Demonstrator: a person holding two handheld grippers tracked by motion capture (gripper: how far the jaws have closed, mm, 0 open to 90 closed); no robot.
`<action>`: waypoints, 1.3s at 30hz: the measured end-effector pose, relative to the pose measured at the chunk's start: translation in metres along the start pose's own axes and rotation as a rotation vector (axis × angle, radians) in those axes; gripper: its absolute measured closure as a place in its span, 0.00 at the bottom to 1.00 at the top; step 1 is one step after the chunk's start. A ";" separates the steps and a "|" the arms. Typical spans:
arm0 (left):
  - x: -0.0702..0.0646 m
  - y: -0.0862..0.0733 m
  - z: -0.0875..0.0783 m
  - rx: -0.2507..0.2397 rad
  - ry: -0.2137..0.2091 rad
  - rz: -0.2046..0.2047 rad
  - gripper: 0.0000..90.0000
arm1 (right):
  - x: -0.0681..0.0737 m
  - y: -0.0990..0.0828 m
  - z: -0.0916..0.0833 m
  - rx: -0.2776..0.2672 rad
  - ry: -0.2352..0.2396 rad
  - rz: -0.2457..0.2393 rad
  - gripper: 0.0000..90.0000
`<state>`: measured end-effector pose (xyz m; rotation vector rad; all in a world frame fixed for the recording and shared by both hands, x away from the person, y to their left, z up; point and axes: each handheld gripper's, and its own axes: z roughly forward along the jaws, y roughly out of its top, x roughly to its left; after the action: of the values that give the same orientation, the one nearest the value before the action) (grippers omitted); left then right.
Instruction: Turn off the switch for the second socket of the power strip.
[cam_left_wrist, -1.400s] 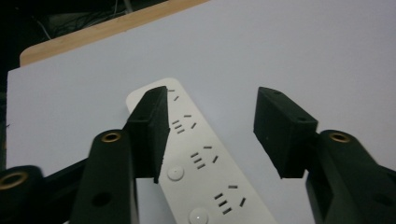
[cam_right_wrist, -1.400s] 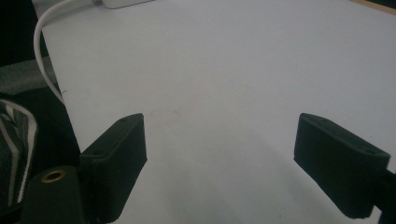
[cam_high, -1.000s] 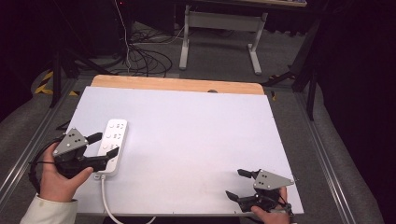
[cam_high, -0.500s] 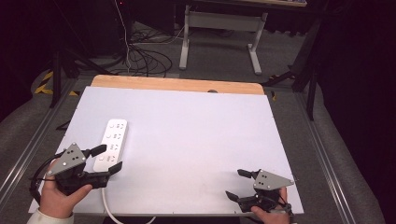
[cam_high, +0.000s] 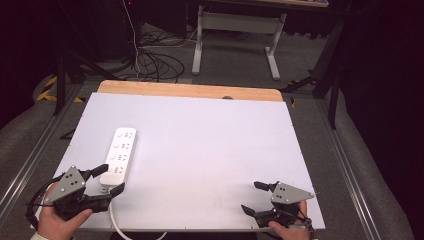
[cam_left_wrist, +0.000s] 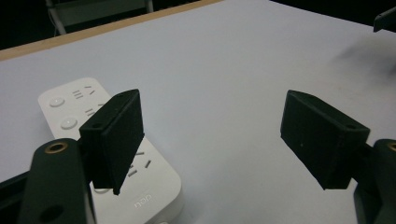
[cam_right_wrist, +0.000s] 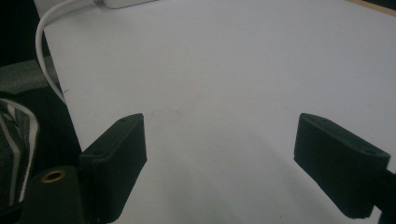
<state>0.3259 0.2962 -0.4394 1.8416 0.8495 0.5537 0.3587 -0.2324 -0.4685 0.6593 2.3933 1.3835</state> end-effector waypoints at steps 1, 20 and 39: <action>0.000 -0.002 0.000 -0.003 -0.005 -0.005 0.25 | 0.000 0.000 0.000 0.000 0.000 -0.001 0.20; -0.005 -0.030 0.014 0.071 -0.025 -0.027 0.26 | 0.000 0.000 0.000 0.001 0.001 -0.001 0.20; -0.009 -0.030 0.012 0.032 -0.029 -0.025 0.26 | -0.001 0.000 0.001 0.003 0.004 0.004 0.20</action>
<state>0.3194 0.2898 -0.4716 1.8615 0.8659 0.4993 0.3602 -0.2324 -0.4693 0.6627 2.3993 1.3841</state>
